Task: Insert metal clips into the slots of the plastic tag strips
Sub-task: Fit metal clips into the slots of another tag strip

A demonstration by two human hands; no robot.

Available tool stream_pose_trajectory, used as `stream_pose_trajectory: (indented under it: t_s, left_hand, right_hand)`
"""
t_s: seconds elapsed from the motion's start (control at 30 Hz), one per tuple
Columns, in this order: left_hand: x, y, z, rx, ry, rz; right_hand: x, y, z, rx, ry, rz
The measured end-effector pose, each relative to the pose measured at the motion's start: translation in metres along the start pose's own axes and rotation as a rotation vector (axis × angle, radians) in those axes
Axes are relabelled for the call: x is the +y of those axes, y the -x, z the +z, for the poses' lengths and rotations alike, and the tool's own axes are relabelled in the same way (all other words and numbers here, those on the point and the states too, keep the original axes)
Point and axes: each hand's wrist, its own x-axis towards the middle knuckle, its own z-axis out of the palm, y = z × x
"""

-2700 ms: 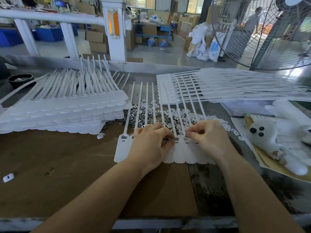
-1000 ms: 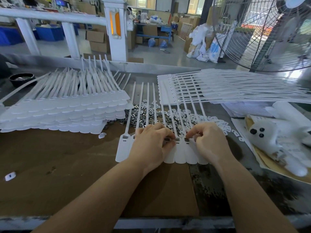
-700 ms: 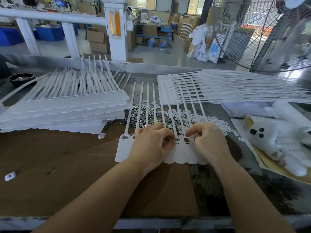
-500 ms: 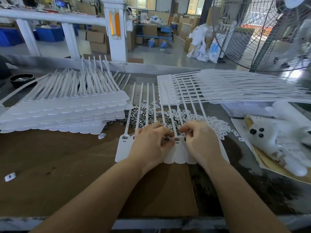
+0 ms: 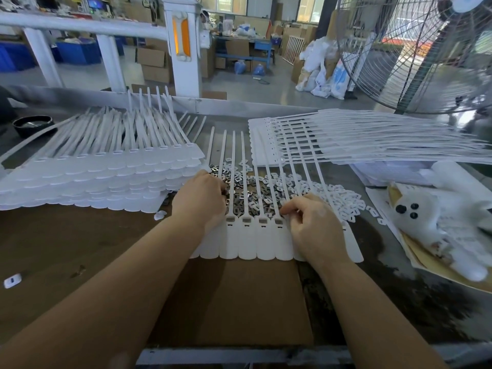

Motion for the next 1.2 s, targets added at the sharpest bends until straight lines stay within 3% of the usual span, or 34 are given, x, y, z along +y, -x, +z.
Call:
stream_pose_trajectory:
  t_s: [0.43, 0.57, 0.73, 0.97, 1.2]
  left_hand:
    - [0.001, 0.006, 0.003, 0.138, 0.016, -0.008]
    - [0.007, 0.010, -0.001, 0.185, 0.193, 0.020]
    - [0.034, 0.031, 0.011, 0.071, 0.550, 0.158]
    - [0.040, 0.041, 0.024, 0.059, 0.561, 0.198]
    - [0.040, 0.048, 0.022, 0.072, 0.619, 0.248]
  right_hand:
    - [0.002, 0.001, 0.000, 0.006, -0.053, -0.013]
    - [0.003, 0.001, 0.000, 0.012, -0.054, -0.013]
    - [0.000, 0.002, -0.002, 0.070, -0.170, -0.042]
    - [-0.001, 0.004, -0.003, 0.048, -0.362, -0.124]
    - [-0.001, 0.004, -0.007, -0.070, -0.524, -0.064]
